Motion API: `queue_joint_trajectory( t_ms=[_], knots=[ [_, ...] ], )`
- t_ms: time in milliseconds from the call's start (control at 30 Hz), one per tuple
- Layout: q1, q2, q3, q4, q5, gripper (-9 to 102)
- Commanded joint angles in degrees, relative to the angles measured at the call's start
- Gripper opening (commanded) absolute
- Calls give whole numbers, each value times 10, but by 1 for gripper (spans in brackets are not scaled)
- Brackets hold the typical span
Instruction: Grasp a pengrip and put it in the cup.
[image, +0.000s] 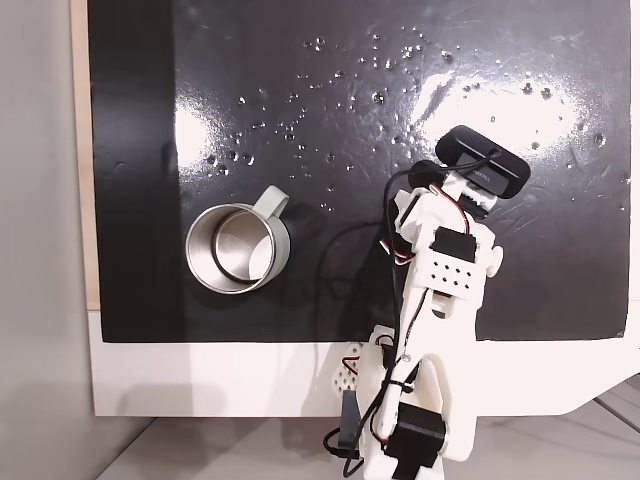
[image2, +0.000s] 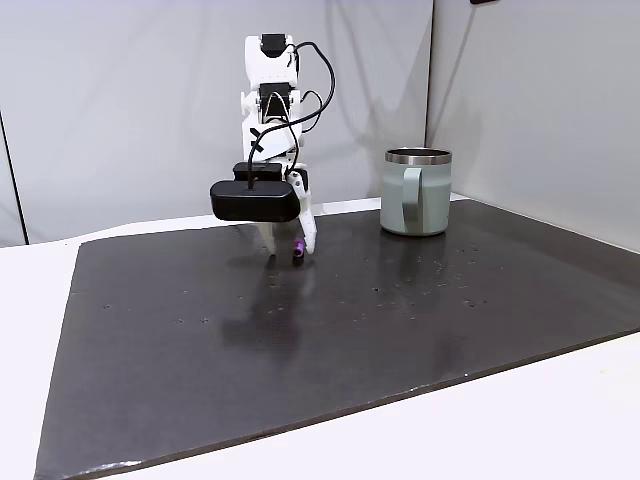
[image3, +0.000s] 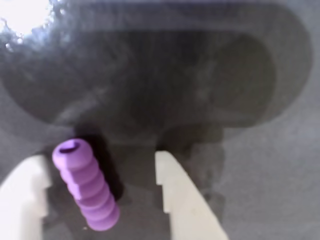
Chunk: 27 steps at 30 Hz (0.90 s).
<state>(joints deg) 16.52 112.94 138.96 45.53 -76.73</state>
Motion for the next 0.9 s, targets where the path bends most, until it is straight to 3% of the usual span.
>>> queue_joint_trajectory(
  t_ms=[0, 200, 433, 867],
  knots=[
    [-18, 54, 32, -21, 0, 11],
    [-27, 119, 93, -37, 0, 1],
    [-47, 127, 60, -35, 23, 0],
    [-171, 38, -215, 176, 187, 0]
  ],
)
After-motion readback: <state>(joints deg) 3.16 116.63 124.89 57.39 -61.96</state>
